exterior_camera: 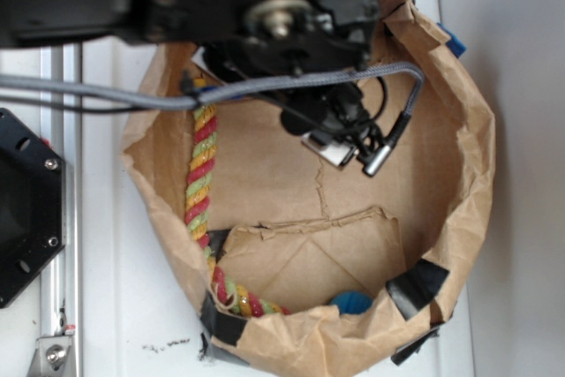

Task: Grab the blue block.

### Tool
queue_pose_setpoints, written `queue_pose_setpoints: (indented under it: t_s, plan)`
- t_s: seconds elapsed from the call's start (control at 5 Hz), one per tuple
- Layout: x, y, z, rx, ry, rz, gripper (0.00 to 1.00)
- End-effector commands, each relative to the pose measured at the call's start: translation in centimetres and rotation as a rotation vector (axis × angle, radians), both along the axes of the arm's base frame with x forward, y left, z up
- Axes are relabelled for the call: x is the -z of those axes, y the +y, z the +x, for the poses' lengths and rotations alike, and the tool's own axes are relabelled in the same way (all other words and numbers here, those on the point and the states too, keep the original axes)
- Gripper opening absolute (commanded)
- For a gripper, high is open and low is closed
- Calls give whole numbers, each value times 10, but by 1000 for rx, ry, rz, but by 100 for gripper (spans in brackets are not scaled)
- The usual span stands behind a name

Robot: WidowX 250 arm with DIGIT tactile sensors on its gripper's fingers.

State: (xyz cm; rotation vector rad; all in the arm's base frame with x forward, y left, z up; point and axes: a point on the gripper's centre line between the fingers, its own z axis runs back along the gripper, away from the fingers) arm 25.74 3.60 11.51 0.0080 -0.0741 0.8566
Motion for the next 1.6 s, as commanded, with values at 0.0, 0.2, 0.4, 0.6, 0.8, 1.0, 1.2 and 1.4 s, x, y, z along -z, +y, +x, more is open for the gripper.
queue_pose_setpoints:
  t_s: [0.0,0.2,0.4,0.6,0.8,1.0,1.2,1.4]
  plan:
    - [12,29,8,-67,9,8,100]
    - [14,44,16,-47,-27,15,100]
    - [25,55,20,25,-16,25,100]
    - [25,55,20,25,-16,25,100]
    - [25,55,20,25,-16,25,100]
    - [25,55,20,25,-16,25,100]
    - [25,55,20,25,-16,25,100]
    - [37,38,27,54,-11,21,100]
